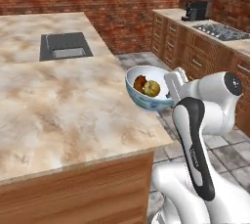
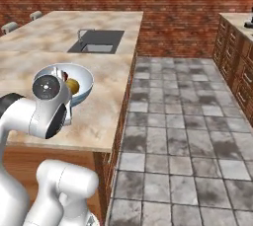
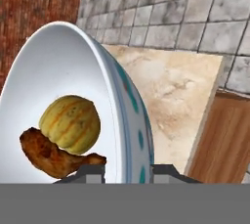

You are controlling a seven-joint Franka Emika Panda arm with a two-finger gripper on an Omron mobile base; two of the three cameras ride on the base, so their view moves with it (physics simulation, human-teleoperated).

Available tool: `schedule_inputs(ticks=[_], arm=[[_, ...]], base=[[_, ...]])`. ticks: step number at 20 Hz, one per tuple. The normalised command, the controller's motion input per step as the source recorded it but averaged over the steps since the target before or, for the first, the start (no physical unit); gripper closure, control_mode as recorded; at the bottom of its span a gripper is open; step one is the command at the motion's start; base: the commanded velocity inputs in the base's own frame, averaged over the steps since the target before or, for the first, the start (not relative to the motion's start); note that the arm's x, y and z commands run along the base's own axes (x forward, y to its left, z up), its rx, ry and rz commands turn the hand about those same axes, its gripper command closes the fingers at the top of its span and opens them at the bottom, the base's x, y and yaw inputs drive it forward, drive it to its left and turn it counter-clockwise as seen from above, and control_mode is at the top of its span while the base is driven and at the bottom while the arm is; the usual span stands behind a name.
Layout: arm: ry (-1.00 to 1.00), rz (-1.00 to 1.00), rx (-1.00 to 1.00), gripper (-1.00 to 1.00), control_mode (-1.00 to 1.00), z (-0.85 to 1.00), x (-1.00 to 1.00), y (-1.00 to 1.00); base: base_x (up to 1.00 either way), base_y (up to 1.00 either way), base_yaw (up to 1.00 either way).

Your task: The microwave is finished heating the chicken drumstick and squash. Take the bowl containing the food and place it on the dining counter.

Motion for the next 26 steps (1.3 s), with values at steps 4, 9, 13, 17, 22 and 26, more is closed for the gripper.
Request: schedule_inputs(ticks=[4, 9, 13, 17, 22, 26], arm=[[0.0, 0.0, 0.0, 1.0, 1.0, 0.0, 0.0, 0.0], [0.0, 0.0, 0.0, 1.0, 1.0, 0.0, 0.0, 0.0], [0.0, 0.0, 0.0, 1.0, 1.0, 0.0, 0.0, 0.0], [0.0, 0.0, 0.0, 1.0, 1.0, 0.0, 0.0, 0.0], [0.0, 0.0, 0.0, 1.0, 1.0, 0.0, 0.0, 0.0], [0.0, 0.0, 0.0, 1.0, 1.0, 0.0, 0.0, 0.0]], base=[[-0.14, -0.02, 0.49], [0.0, 0.43, 0.15], [0.0, 1.0, 0.24], [0.04, 1.0, 0.2], [0.07, 1.0, 0.18], [0.19, 1.0, 0.16]])
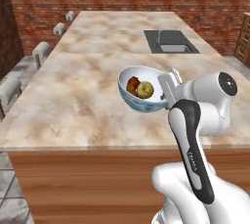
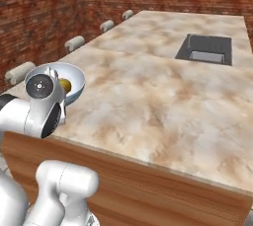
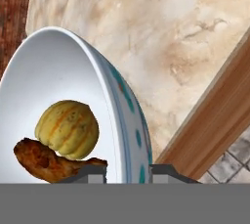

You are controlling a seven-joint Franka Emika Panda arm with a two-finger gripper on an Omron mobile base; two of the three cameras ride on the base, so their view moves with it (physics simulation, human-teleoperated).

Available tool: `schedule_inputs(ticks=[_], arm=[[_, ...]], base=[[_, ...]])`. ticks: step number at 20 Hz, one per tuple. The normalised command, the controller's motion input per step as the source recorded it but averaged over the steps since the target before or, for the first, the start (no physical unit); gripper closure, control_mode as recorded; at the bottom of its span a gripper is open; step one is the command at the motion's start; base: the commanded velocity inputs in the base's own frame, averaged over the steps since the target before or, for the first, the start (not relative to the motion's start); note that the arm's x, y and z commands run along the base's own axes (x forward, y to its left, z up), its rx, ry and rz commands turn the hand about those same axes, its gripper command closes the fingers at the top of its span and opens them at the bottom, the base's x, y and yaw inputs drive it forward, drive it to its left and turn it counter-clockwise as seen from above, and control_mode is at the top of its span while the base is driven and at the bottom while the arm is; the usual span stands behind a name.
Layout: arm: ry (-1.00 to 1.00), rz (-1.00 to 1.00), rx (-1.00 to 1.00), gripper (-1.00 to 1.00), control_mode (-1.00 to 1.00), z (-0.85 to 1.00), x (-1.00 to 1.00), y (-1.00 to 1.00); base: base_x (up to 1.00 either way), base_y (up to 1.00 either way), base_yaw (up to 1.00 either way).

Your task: The microwave is finished heating the chicken drumstick and squash. Take the bowl containing the food and place it on the dining counter.

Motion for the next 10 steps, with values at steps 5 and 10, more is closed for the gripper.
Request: schedule_inputs(ticks=[5, 10], arm=[[0.0, 0.0, 0.0, 1.0, 1.0, 0.0, 0.0, 0.0], [0.0, 0.0, 0.0, 1.0, 1.0, 0.0, 0.0, 0.0]], base=[[0.34, 1.0, 0.08], [0.41, 1.0, -0.17]])
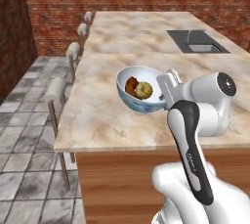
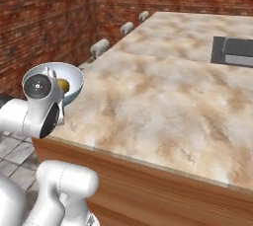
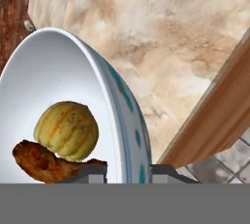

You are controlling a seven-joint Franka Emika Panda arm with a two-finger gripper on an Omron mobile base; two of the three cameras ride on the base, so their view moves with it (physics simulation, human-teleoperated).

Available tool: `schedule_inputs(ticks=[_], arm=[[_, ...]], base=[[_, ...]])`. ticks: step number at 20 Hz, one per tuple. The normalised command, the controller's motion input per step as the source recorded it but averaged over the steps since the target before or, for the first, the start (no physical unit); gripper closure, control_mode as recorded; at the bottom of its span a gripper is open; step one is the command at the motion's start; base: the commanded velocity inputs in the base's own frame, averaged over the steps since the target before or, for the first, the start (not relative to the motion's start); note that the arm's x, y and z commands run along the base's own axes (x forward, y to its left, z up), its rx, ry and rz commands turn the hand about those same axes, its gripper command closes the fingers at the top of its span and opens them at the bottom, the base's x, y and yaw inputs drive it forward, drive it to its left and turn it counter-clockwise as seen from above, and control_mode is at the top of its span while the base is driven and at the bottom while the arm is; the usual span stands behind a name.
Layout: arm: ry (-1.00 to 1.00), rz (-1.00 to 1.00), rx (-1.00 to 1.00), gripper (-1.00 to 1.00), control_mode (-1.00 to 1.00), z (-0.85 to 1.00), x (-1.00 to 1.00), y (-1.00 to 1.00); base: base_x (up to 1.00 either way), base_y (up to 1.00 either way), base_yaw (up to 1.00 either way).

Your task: The microwave is finished heating the chicken drumstick and squash. Take the bowl containing the food and place it on the dining counter.

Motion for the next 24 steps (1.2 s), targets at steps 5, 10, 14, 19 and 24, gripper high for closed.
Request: schedule_inputs(ticks=[5, 10, 14, 19, 24], arm=[[0.0, 0.0, 0.0, 1.0, 1.0, 0.0, 0.0, 0.0], [0.0, 0.0, 0.0, 1.0, -1.0, 0.0, 0.17, -0.12], [0.09, 0.05, 0.0, 1.0, -1.0, 0.0, 0.73, -0.88], [0.27, 0.22, 0.0, 1.0, -1.0, 0.0, 0.97, -0.98], [0.25, 0.13, 0.0, 1.0, -1.0, -0.05, 1.0, -0.49]], base=[[0.32, 0.83, -0.3], [0.11, 0.05, -0.08], [0.0, 0.0, 0.0], [0.0, 0.0, 0.0], [0.0, 0.0, 0.0]])
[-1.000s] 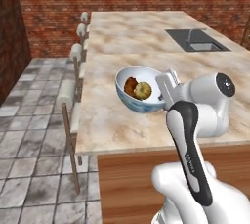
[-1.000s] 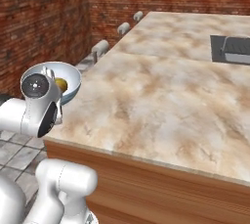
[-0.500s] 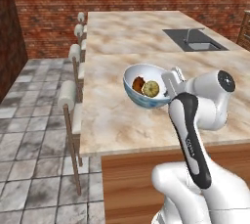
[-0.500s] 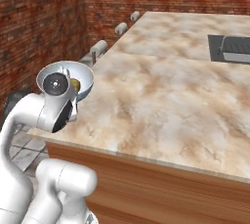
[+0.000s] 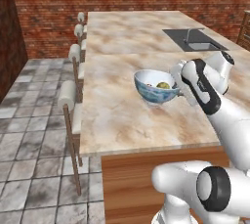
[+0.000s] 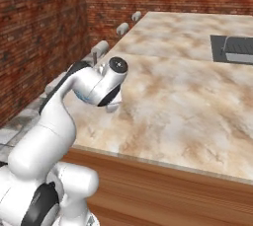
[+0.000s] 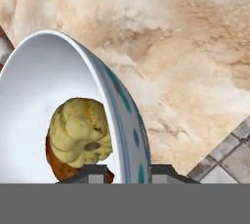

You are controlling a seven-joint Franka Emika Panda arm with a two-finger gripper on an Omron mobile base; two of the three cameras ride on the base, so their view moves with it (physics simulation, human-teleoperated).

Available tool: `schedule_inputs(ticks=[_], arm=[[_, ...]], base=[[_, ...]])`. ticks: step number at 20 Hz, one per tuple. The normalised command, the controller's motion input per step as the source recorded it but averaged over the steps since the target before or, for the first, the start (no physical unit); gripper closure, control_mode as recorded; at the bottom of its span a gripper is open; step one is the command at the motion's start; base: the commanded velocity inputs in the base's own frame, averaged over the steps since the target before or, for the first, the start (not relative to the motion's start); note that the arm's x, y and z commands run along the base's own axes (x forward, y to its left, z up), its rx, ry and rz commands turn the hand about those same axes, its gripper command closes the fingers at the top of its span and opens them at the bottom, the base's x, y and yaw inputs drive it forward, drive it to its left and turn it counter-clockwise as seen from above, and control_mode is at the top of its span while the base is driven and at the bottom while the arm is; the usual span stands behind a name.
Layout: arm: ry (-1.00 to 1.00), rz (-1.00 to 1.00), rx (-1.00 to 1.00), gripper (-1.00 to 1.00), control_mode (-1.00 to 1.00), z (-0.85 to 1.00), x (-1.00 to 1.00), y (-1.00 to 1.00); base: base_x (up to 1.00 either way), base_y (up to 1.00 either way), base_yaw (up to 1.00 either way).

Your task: The microwave is finished heating the chicken drumstick and squash. Take the bowl containing the food and place it on the dining counter.

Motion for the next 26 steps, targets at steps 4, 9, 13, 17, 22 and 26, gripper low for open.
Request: schedule_inputs(ticks=[4, 9, 13, 17, 22, 26], arm=[[0.06, 0.0, -0.01, 1.0, -1.0, -0.24, 1.0, 0.0], [0.0, 0.0, -0.05, 1.0, -1.0, -0.77, 1.0, 0.3], [0.0, -0.02, -0.07, 1.0, -1.0, -0.81, 1.0, 0.52], [0.0, -0.06, -0.12, 1.0, -1.0, -0.63, 0.87, 0.49], [0.0, -0.04, -0.14, 1.0, -1.0, -0.76, 0.67, 0.41], [0.0, -0.02, -0.09, 1.0, -1.0, -0.68, 0.37, 0.26]], base=[[0.0, 0.0, 0.0], [0.0, 0.0, 0.0], [0.0, 0.0, 0.0], [0.0, 0.0, 0.0], [0.0, 0.0, 0.0], [0.0, 0.0, 0.0]])
